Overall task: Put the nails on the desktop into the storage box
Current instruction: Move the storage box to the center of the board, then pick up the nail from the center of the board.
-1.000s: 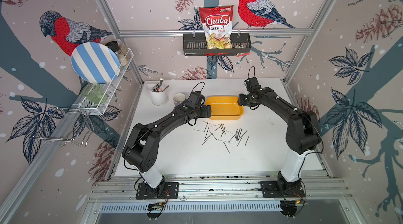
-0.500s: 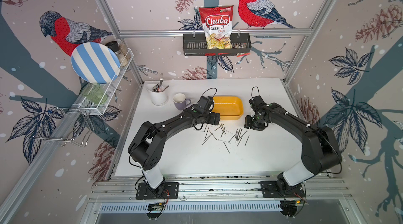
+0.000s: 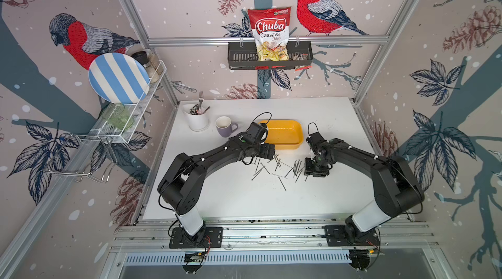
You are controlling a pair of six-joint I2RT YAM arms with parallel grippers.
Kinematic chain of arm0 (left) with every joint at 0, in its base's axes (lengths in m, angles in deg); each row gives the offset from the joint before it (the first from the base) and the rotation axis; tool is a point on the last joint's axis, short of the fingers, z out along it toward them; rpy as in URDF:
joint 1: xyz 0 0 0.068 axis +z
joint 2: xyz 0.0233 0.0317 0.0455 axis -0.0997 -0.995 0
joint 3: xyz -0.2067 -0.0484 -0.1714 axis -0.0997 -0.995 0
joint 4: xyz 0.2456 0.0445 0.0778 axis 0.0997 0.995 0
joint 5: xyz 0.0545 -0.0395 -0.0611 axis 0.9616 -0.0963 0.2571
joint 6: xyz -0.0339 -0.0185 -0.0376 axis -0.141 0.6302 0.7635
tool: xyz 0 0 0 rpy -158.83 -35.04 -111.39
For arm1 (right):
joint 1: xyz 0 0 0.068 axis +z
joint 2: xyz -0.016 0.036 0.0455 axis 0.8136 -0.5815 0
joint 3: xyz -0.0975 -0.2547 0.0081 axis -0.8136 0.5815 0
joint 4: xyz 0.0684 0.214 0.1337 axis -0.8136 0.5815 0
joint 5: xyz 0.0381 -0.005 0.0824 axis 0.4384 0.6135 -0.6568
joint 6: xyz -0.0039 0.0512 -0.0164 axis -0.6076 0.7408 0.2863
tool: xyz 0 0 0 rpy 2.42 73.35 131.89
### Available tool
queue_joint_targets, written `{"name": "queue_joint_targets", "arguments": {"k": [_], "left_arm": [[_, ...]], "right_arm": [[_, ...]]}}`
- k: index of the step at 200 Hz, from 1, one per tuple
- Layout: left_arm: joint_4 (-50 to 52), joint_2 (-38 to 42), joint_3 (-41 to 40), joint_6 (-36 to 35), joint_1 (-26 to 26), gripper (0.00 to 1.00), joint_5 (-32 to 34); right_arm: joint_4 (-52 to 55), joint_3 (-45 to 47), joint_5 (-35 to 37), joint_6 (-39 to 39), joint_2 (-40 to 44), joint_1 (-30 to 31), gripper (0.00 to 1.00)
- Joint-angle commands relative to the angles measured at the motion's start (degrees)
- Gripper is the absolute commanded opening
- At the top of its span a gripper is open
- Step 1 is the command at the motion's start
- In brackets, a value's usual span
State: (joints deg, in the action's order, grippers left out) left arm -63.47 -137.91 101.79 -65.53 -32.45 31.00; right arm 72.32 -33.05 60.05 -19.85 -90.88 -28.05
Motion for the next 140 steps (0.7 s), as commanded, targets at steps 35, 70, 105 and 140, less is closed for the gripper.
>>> {"name": "queue_joint_targets", "arguments": {"k": [35, 70, 105, 140], "left_arm": [[0.62, 1.65, -0.74, -0.38, -0.32, 0.91, 1.69], [0.93, 1.37, -0.15, -1.39, -0.23, 0.91, 1.91], [1.48, 0.46, 0.75, -2.75, -0.24, 0.91, 2.32], [1.12, -0.04, 0.93, -2.82, -0.24, 0.91, 2.44]], "right_arm": [[0.96, -1.32, 4.45, 1.67, -4.52, 1.77, 0.40], [1.47, -2.52, 7.63, 1.90, -6.74, 2.42, 0.33], [2.01, -3.72, 10.01, 1.78, -7.77, 2.26, 0.22], [2.21, -4.16, 10.07, 1.41, -8.23, 1.60, 0.13]]}}
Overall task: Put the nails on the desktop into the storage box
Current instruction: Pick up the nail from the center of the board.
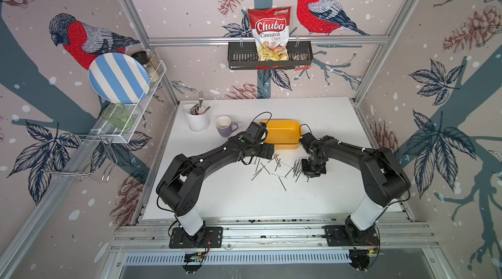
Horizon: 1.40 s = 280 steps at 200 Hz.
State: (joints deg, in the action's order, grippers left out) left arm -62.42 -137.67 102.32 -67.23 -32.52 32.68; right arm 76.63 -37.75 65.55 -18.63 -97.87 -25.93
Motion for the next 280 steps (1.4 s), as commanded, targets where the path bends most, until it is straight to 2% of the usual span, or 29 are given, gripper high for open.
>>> {"name": "queue_joint_targets", "arguments": {"k": [1, 27, 51, 108, 167, 237, 280], "left_arm": [[0.08, -0.28, 0.45, -1.04, -0.17, 0.91, 0.83], [-0.32, -0.36, 0.43, -0.72, -0.17, 0.91, 1.07], [-0.77, -0.42, 0.49, -0.16, -0.17, 0.91, 1.30], [-1.84, -0.74, 0.79, 1.21, -0.17, 0.91, 1.44], [-2.33, -2.57, 3.77, 2.24, 0.35, 0.91, 0.59], [-1.01, -3.47, 6.59, 2.28, 2.51, 0.91, -0.68], [-0.42, -1.99, 5.65, 2.33, 3.96, 0.91, -0.50]], "right_arm": [[-2.13, 0.54, 4.58, 0.19, -1.21, -0.54, 0.13], [-2.08, 0.61, 4.50, -0.15, -1.18, -1.47, 0.09], [-1.99, 0.63, 4.42, -1.09, -0.89, -3.10, 0.00], [0.34, -3.77, 4.59, -3.60, 1.51, -6.97, 0.00], [5.72, -18.24, 3.34, -4.73, 3.25, -7.93, 0.00], [6.27, -38.06, 1.71, -5.46, -7.98, -5.05, 0.00], [5.18, -43.58, 1.83, -6.94, -15.77, -4.56, 0.00]]}}
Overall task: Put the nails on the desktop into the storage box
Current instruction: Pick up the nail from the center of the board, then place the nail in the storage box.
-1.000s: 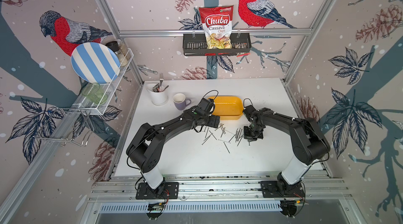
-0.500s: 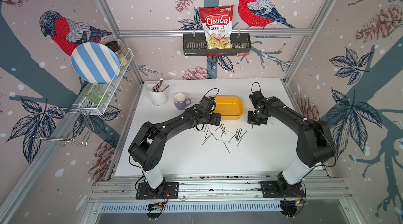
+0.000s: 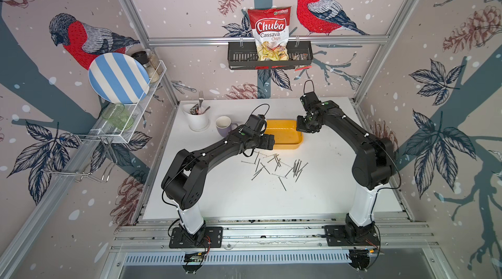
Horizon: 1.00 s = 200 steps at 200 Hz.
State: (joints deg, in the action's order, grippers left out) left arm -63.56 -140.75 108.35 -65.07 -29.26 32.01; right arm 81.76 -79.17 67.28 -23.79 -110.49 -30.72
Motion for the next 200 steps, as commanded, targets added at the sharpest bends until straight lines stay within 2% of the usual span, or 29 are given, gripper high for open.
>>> {"name": "queue_joint_targets", "arguments": {"k": [1, 99, 190, 200], "left_arm": [[0.70, 1.16, -0.41, 0.14, 0.75, 0.91, 0.18], [1.40, 2.83, -2.50, -0.35, 2.98, 0.91, -0.78], [1.81, 1.27, -1.12, -1.38, 3.36, 0.91, -1.76], [1.70, 1.20, -1.10, -1.37, 3.43, 0.91, -1.76]], "right_arm": [[-0.03, -2.29, 0.12, -1.82, -3.33, 0.25, 0.00], [0.78, -11.83, -1.05, -5.02, -18.08, 0.36, 0.00], [1.58, -13.47, -1.79, -5.11, -22.29, 0.89, 0.00], [1.52, -13.48, -1.78, -5.00, -22.40, 0.82, 0.04]]}}
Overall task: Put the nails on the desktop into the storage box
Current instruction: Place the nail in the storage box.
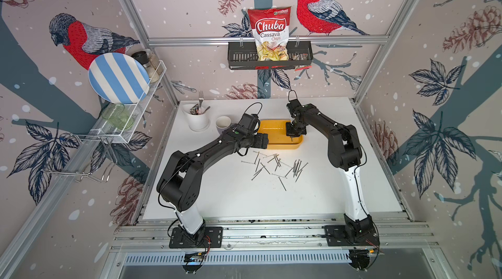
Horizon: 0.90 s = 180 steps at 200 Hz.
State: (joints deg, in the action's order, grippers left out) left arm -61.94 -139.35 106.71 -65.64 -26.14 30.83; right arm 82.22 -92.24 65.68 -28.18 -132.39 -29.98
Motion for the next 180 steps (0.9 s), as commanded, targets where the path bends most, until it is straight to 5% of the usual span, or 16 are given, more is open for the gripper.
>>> {"name": "queue_joint_targets", "arguments": {"k": [1, 83, 142, 180], "left_arm": [[0.06, -0.28, 0.51, -0.85, 0.26, 0.91, -0.58], [-0.67, -1.79, 1.19, -0.30, 0.34, 0.91, -1.50], [-0.96, -3.87, 4.18, -0.22, 0.29, 0.91, -2.04], [-0.61, -5.59, 6.31, -1.47, -0.79, 0.90, -3.92]], "right_arm": [[1.09, -0.42, -0.19, -0.62, -0.50, 0.11, 0.04], [1.88, -1.49, 0.24, -0.76, 1.53, -0.12, 0.28], [4.38, -5.44, -0.22, 0.61, 7.53, -0.45, 0.33], [3.59, 4.15, -0.95, 1.86, 16.46, -1.72, 0.34]]}}
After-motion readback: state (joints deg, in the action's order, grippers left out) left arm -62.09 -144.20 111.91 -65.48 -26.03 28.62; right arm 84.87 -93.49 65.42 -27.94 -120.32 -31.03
